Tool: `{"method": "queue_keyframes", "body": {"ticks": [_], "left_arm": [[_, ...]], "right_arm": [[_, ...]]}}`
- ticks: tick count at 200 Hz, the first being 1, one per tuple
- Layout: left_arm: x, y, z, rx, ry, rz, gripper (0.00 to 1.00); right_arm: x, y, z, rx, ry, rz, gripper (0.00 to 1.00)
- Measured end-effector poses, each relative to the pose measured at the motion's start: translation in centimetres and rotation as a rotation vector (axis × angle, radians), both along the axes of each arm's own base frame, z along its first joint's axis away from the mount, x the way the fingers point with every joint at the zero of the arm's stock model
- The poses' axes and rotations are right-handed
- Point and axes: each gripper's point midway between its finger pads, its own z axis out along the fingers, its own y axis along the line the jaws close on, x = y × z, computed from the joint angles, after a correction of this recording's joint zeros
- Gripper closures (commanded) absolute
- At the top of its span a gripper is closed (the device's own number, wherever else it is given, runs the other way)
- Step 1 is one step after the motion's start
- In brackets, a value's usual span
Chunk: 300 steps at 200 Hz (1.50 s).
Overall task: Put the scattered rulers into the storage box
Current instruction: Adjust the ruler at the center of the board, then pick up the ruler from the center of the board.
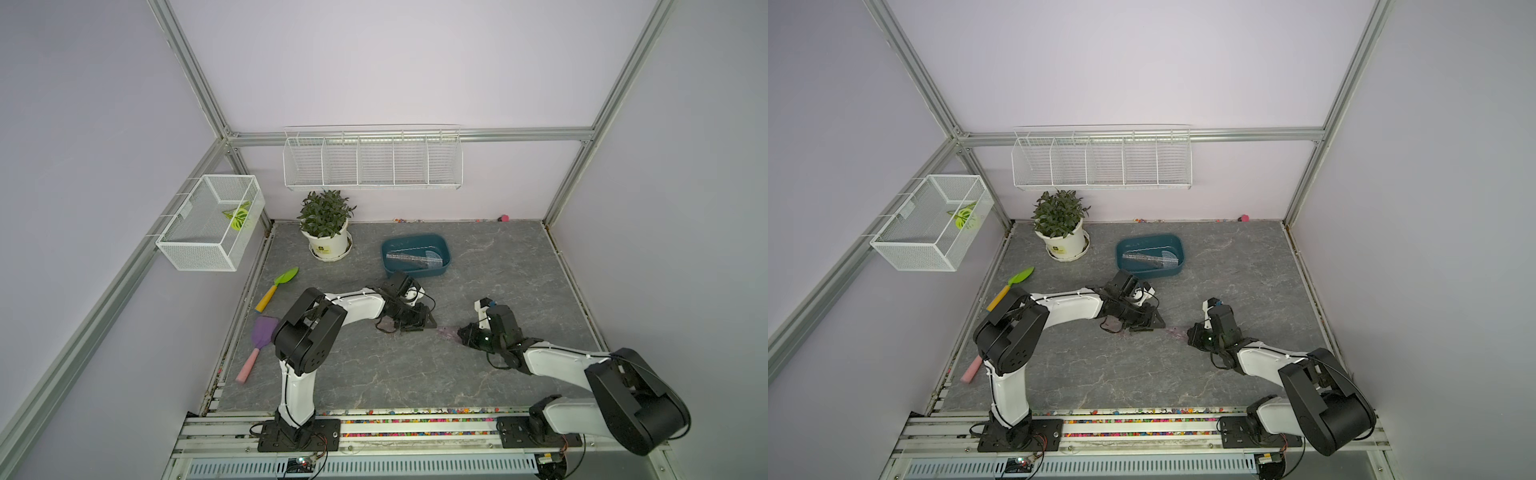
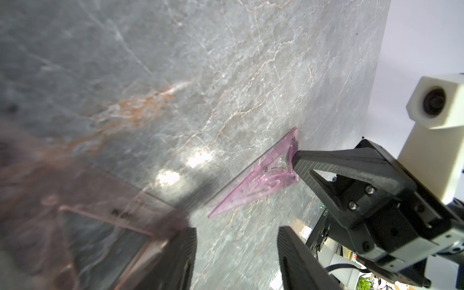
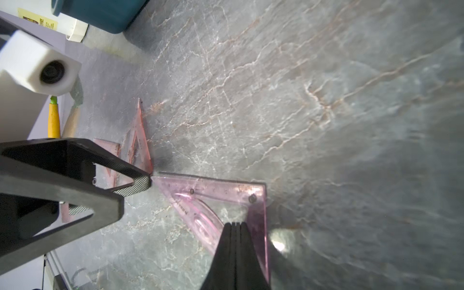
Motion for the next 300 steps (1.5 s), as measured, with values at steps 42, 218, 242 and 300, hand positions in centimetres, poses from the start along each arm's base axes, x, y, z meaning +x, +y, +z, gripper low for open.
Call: {"method": "queue_keyframes", "body": {"ticks": [42,218,242,300], "left_arm": [[0.5,-0.6,-0.1,-0.010,0.006,0.003,0.44],[0.3,-0.8,0.1,-0.046,-0.016,0.003,0.42],[0.0,-0.5,0.1,-0.039,-0.014,0.004,0.41],[-0.2,-0.9,0.0,-0.038,-0.015,-0.005,0.42]], "right_arm": [[-0.2,0.0,-0.2,-0.005,0.002,-0.008,0.97],[-1.0,-1.1,0.2,-0.036,0.042,-0.027,0.96],[-0.6,-1.0,0.1,-0.023,0.022,-0.036,0.96],[-0.7,-1.3,0.0,-0.007,-0.007,-0.059,0.96]]}}
